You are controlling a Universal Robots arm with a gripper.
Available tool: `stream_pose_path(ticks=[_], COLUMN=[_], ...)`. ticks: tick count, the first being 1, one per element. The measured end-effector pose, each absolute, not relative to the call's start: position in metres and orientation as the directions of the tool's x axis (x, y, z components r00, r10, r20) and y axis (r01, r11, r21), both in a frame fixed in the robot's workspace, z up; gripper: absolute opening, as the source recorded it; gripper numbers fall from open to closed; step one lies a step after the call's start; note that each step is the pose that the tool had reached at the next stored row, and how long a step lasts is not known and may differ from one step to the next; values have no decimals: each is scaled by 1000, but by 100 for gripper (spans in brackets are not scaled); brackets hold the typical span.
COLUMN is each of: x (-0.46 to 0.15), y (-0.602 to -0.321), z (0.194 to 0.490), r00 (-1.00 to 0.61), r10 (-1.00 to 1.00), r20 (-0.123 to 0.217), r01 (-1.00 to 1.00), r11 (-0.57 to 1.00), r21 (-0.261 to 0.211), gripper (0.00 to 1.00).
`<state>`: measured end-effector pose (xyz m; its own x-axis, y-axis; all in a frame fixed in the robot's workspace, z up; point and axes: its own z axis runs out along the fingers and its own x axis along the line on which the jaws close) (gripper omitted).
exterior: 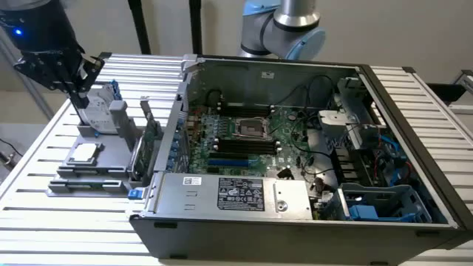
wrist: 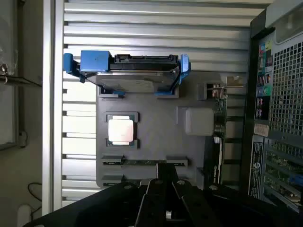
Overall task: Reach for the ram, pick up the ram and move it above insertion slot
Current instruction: 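Reach for the ram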
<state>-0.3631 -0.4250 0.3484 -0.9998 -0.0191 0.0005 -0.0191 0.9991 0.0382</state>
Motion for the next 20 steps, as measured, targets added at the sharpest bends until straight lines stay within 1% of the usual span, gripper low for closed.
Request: stream_pose_path(ticks=[14, 20], x=[-363, -363], y=[-426, -451], z=[349, 346], r00=[-1000, -1000], r10=[-19, -19], r20=[1, 0], r01=[-19, -19], r11=[999, 999], r21=[38, 38], gripper=[11, 11])
